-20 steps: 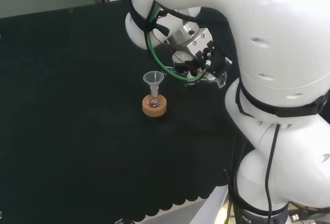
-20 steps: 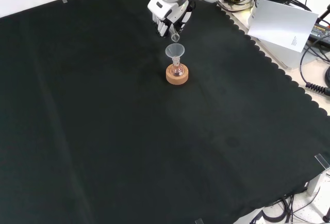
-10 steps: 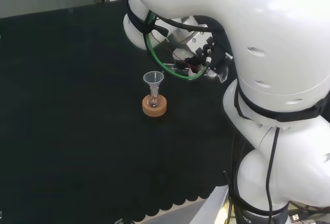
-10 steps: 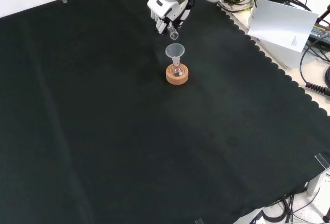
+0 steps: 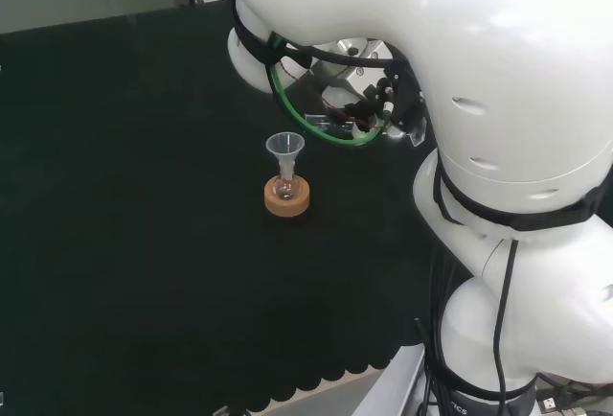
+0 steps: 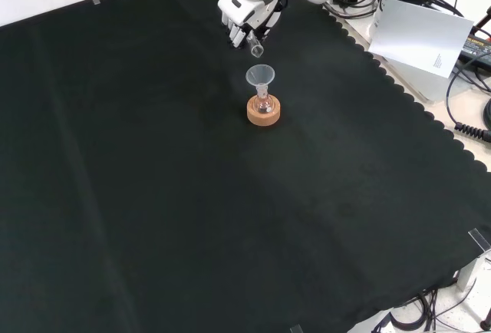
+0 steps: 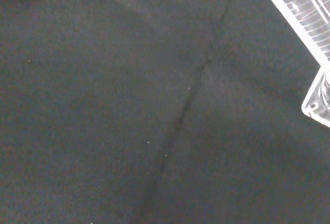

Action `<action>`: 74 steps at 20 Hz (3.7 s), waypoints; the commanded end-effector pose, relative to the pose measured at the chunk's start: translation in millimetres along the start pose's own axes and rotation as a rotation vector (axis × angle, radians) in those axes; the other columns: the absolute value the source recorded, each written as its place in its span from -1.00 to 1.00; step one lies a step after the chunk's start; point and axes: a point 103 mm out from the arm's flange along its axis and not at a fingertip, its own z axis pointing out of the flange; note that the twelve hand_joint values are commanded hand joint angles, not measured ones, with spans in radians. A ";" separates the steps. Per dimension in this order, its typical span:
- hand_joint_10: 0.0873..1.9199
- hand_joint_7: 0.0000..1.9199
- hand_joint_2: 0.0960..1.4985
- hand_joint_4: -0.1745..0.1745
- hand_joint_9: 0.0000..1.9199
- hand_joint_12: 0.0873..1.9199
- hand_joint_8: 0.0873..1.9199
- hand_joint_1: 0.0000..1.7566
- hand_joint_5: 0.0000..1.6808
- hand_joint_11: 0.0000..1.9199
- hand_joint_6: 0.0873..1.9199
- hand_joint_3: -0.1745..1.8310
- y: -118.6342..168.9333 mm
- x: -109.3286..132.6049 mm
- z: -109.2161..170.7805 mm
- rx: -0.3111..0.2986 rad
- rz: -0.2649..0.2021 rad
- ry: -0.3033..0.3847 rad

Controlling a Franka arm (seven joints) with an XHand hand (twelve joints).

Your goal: Pour the water from the graduated cylinder into the round-bottom flask.

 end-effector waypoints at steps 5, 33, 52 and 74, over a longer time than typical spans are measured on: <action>-0.91 0.06 0.55 -1.00 0.35 -0.25 -0.46 0.28 0.03 0.20 0.20 -0.83 3.4 8.4 -9.5 0.004 -0.004 -0.031; -0.92 0.06 0.55 -1.00 0.36 -0.25 -0.47 0.28 0.03 0.21 0.20 -0.83 10.1 18.5 -15.7 0.016 -0.020 -0.076; -0.92 0.06 0.55 -1.00 0.36 -0.25 -0.47 0.29 0.03 0.21 0.19 -0.83 9.1 21.9 -22.3 0.024 -0.011 -0.151; -0.93 0.06 0.54 -1.00 0.36 -0.25 -0.47 0.29 0.04 0.21 0.19 -0.83 9.6 13.5 -21.0 0.034 0.009 -0.212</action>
